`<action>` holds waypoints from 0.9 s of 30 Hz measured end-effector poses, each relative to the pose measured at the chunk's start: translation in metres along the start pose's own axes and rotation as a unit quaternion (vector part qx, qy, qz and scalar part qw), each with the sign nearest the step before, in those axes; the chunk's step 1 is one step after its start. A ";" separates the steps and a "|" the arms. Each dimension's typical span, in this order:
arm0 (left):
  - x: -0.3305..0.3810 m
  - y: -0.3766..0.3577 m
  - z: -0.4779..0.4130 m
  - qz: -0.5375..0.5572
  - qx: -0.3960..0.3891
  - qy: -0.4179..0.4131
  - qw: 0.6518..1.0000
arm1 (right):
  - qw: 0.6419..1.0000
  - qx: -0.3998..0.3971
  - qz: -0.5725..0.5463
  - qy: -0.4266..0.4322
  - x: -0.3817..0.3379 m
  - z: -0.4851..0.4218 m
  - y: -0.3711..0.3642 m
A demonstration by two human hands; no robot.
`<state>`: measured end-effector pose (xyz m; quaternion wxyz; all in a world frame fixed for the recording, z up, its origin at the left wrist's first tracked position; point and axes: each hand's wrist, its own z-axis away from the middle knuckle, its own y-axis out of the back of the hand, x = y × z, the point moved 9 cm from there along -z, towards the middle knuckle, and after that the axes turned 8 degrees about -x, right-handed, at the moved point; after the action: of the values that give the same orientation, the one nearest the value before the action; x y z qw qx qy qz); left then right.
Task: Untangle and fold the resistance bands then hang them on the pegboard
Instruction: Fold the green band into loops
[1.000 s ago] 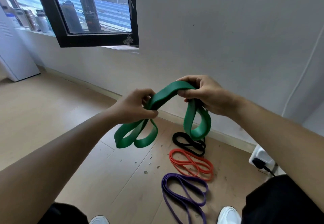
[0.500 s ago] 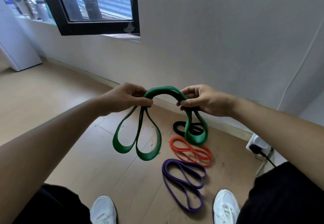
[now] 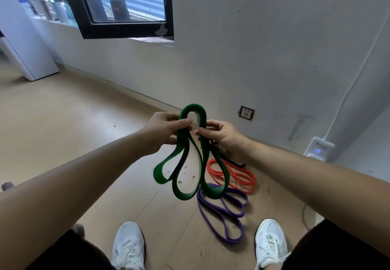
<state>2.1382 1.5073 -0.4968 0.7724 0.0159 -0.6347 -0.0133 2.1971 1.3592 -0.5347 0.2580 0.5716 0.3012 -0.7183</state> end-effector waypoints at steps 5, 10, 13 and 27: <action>-0.072 -0.013 -0.012 0.105 0.056 0.049 0.992 | 0.998 0.029 -0.037 -0.050 0.059 -0.004 0.007; -0.188 -0.029 -0.008 0.157 0.103 0.151 0.970 | 0.989 0.071 -0.022 -0.126 0.160 0.002 0.017; -0.261 -0.039 0.000 0.187 0.121 0.214 0.951 | 0.980 0.095 -0.019 -0.175 0.226 0.008 0.013; -0.441 -0.047 0.047 0.264 0.172 0.353 0.881 | 0.933 0.058 0.231 -0.269 0.386 0.007 0.004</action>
<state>2.0065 1.4775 -0.9224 0.9052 -0.0163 -0.2933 0.3072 2.1131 1.3416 -0.9113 0.4546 0.4248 0.0377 -0.7820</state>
